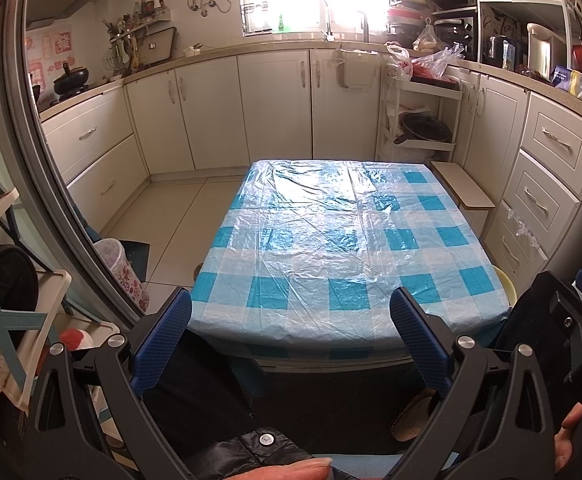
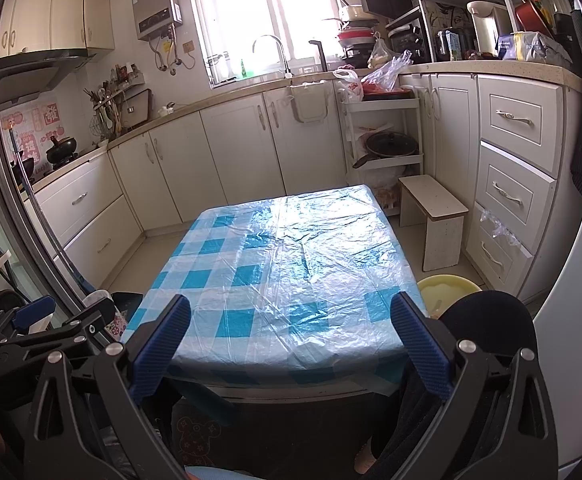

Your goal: Collect trash

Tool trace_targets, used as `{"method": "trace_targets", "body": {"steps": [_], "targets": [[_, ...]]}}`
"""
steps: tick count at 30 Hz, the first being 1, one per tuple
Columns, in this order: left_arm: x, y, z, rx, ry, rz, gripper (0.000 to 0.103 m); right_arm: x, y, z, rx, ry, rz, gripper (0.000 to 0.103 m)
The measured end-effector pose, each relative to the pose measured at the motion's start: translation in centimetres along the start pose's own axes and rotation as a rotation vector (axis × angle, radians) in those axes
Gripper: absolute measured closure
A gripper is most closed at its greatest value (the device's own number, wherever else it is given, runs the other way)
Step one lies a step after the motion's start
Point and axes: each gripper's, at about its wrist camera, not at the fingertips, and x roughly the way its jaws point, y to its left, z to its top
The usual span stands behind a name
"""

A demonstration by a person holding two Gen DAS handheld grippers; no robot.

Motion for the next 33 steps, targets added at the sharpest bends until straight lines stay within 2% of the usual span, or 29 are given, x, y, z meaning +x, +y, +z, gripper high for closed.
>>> {"method": "trace_targets", "body": {"steps": [33], "targets": [[-0.43,0.32,0.08,-0.003,-0.006,0.002,0.008,-0.11,-0.11,0.04,-0.002,-0.003,0.0,0.007]]}}
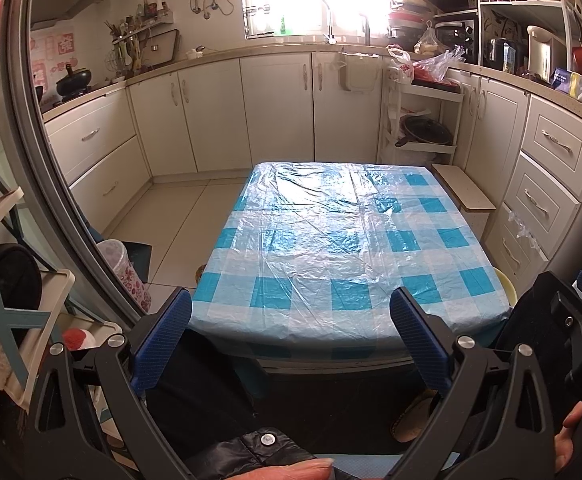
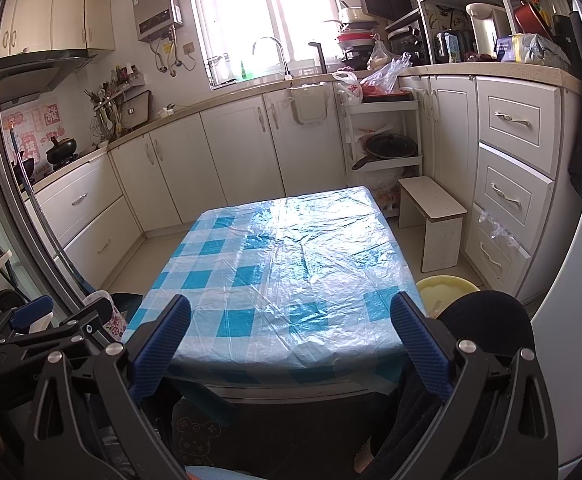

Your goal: Collect trash

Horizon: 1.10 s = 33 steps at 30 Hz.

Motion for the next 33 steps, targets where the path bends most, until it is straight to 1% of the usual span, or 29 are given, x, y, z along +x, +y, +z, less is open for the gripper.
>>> {"method": "trace_targets", "body": {"steps": [14,22,27,33], "targets": [[-0.6,0.5,0.2,-0.012,-0.012,-0.003,0.008,-0.3,0.0,0.2,-0.006,-0.001,-0.003,0.007],[-0.8,0.6,0.2,-0.028,-0.022,0.001,0.008,-0.8,0.3,0.4,-0.031,-0.005,-0.011,0.007],[0.0,0.2,0.0,-0.018,-0.003,0.003,0.008,-0.2,0.4,0.3,-0.045,0.003,-0.009,0.007],[0.8,-0.3,-0.2,-0.01,0.013,0.009,0.008,0.6,-0.2,0.2,-0.021,0.019,-0.006,0.007]]}}
